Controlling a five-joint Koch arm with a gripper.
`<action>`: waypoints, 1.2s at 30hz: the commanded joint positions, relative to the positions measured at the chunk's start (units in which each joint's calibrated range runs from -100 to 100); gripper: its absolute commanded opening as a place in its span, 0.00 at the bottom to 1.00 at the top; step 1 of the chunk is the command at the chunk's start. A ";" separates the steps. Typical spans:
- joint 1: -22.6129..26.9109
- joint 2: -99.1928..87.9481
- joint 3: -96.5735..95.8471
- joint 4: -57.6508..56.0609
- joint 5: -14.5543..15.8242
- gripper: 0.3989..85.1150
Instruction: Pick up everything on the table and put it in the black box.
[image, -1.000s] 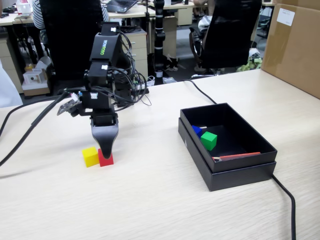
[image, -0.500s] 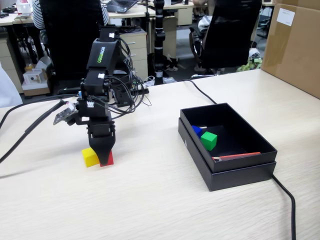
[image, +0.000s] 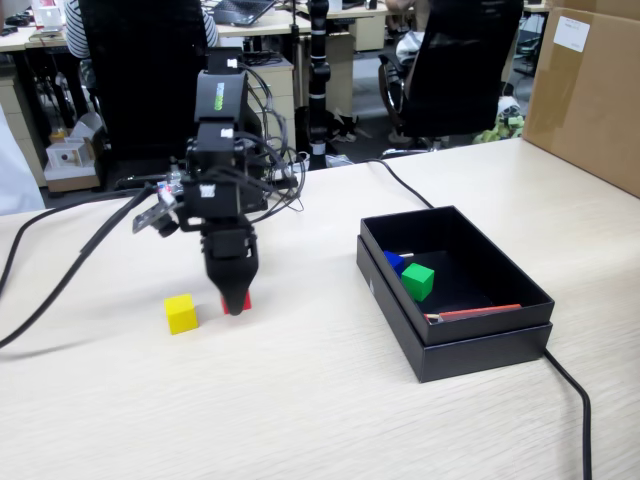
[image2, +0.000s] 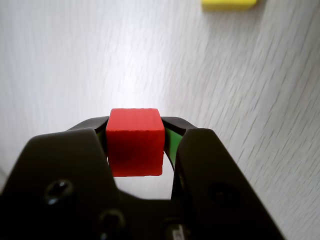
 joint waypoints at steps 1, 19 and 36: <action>2.78 -8.56 3.17 0.95 1.51 0.05; 16.61 -4.66 12.78 0.95 3.81 0.06; 17.68 15.88 16.86 0.52 3.66 0.19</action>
